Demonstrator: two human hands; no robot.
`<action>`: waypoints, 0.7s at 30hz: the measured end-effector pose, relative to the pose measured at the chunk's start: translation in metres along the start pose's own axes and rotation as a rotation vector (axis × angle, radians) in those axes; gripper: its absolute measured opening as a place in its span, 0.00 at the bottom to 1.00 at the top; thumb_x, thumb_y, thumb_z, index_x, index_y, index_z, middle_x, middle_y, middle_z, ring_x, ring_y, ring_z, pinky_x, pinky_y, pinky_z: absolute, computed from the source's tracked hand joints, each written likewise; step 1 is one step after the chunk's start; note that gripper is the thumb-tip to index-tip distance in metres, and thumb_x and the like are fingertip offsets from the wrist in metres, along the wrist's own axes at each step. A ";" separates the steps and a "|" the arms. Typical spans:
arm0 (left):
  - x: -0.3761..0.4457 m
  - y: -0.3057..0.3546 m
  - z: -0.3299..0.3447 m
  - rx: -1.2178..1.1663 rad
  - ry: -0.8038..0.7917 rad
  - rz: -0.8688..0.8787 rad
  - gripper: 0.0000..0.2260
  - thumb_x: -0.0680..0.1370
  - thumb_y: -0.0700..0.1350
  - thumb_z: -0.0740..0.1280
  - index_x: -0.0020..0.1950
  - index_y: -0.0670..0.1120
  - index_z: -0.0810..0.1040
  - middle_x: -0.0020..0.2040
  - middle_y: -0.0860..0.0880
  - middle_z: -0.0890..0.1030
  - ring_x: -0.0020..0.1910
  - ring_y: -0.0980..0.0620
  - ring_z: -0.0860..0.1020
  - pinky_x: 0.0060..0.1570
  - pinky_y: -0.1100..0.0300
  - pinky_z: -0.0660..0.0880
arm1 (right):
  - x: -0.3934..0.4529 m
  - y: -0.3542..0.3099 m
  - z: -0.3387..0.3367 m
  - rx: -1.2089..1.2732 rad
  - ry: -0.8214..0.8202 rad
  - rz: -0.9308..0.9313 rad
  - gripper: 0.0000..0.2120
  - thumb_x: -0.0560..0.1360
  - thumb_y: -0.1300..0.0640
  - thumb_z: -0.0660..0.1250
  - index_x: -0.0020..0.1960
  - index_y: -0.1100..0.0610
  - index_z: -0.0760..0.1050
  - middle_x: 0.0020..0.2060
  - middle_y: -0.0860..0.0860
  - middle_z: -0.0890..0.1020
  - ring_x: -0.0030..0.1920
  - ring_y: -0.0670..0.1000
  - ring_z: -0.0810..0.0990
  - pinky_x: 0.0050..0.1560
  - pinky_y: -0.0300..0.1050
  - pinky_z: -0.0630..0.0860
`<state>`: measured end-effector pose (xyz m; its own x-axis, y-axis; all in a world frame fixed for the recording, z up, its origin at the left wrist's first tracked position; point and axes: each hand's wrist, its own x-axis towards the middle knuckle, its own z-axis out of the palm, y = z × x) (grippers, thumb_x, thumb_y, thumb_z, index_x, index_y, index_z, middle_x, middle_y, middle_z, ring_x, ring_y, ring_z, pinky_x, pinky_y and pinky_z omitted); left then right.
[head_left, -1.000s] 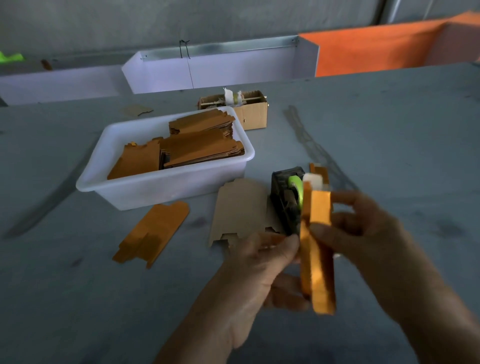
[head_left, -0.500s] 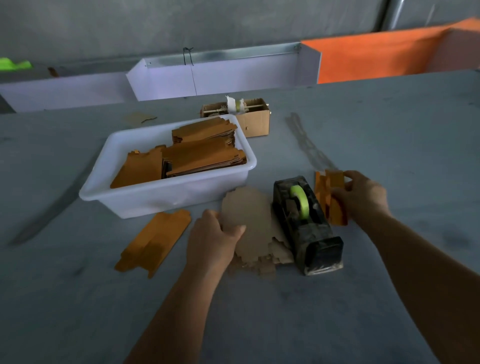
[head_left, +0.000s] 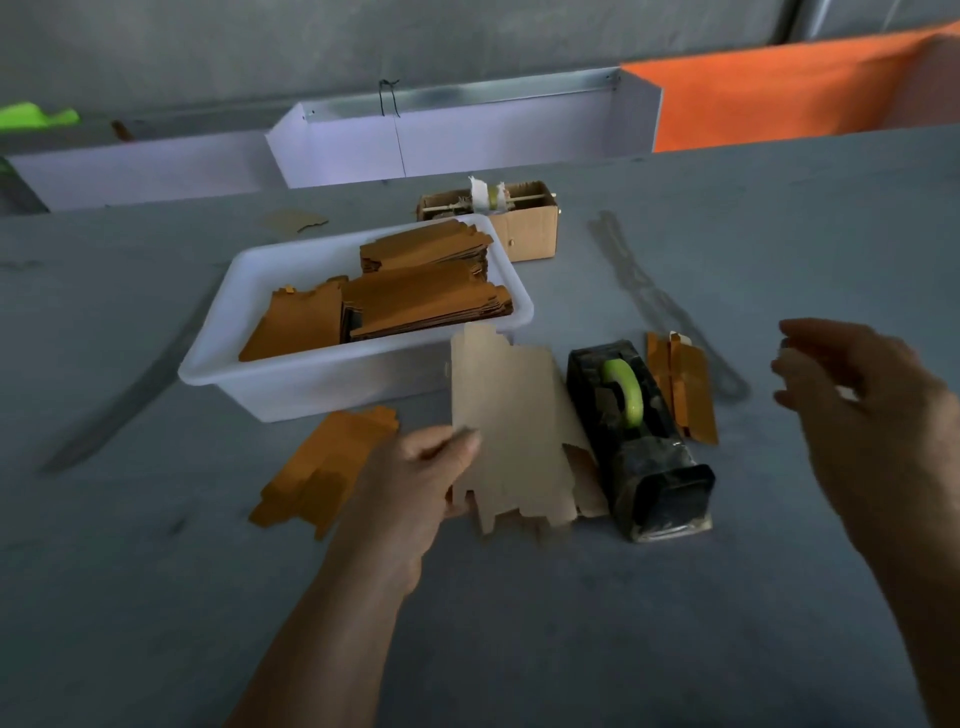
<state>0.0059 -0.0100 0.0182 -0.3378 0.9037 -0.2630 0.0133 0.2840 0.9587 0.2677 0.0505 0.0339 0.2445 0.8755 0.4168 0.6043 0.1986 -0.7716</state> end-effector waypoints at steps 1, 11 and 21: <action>0.003 -0.002 0.002 0.068 0.040 0.018 0.03 0.77 0.45 0.69 0.46 0.50 0.83 0.41 0.53 0.86 0.41 0.56 0.83 0.39 0.62 0.81 | -0.009 -0.009 -0.003 0.008 -0.024 -0.012 0.11 0.75 0.46 0.62 0.57 0.40 0.72 0.50 0.45 0.77 0.49 0.51 0.82 0.48 0.42 0.77; -0.004 -0.011 0.004 0.593 0.348 0.355 0.07 0.79 0.42 0.65 0.43 0.45 0.80 0.36 0.53 0.79 0.37 0.57 0.76 0.37 0.63 0.70 | -0.081 -0.056 0.001 0.212 -0.287 0.008 0.11 0.72 0.59 0.69 0.47 0.43 0.79 0.43 0.41 0.83 0.42 0.37 0.79 0.39 0.22 0.69; -0.032 0.006 -0.005 0.063 -0.069 0.200 0.07 0.77 0.41 0.68 0.41 0.47 0.84 0.40 0.47 0.85 0.45 0.45 0.83 0.54 0.47 0.79 | -0.102 -0.067 0.031 0.409 -0.421 0.217 0.32 0.63 0.35 0.60 0.64 0.48 0.73 0.45 0.36 0.81 0.46 0.28 0.76 0.38 0.21 0.69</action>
<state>0.0120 -0.0386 0.0332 -0.2576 0.9631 -0.0774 0.1333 0.1148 0.9844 0.1784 -0.0386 0.0285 -0.0413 0.9967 0.0694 0.2153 0.0767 -0.9735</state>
